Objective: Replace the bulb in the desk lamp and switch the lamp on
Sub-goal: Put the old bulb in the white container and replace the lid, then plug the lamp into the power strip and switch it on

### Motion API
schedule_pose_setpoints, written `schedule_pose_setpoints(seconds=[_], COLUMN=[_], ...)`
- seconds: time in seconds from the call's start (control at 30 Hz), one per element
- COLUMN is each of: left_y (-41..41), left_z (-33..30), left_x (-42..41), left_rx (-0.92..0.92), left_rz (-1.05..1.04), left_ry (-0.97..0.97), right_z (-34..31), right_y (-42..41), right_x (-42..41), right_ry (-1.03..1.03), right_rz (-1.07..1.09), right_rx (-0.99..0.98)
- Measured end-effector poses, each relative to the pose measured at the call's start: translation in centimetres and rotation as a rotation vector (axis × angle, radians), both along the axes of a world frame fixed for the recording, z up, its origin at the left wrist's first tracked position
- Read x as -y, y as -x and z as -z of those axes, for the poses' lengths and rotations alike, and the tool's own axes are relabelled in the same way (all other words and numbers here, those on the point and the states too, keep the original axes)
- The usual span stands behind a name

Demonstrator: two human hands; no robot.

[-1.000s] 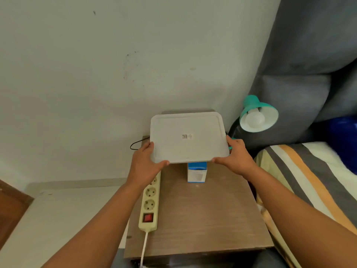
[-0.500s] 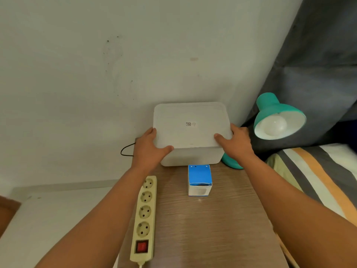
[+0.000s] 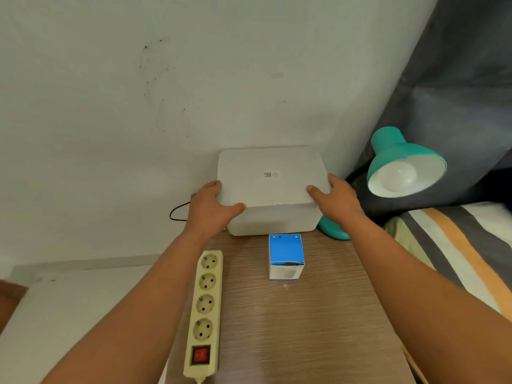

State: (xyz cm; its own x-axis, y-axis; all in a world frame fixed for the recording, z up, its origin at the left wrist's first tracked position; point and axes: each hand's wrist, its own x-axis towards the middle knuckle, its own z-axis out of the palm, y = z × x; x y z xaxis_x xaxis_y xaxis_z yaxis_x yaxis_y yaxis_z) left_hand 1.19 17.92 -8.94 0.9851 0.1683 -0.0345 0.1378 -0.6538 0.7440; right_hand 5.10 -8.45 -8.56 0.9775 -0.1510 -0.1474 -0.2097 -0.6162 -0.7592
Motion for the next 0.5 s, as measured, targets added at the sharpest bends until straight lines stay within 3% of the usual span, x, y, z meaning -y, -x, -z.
schedule_pose_setpoints(seconds=[0.17, 0.27, 0.37, 0.5], left_y=[-0.3, 0.1, 2.1, 6.9], left_z=[-0.3, -0.5, -0.2, 2.3], left_x=[0.4, 0.4, 0.1, -0.7], left_rx=[-0.05, -0.074, -0.016, -0.085], left_rz=[0.005, 0.006, -0.016, -0.152], left_ry=[0.012, 0.036, 0.1, 0.1], right_z=[-0.1, -0.1, -0.5, -0.9], right_y=[-0.5, -0.5, 1.2, 3.9], right_x=[0.5, 0.5, -0.3, -2.4], right_ry=[0.043, 0.259, 0.37, 0.269], right_rz=[-0.016, -0.031, 0.026, -0.02], right_rx=[-0.049, -0.107, 0.077, 0.414])
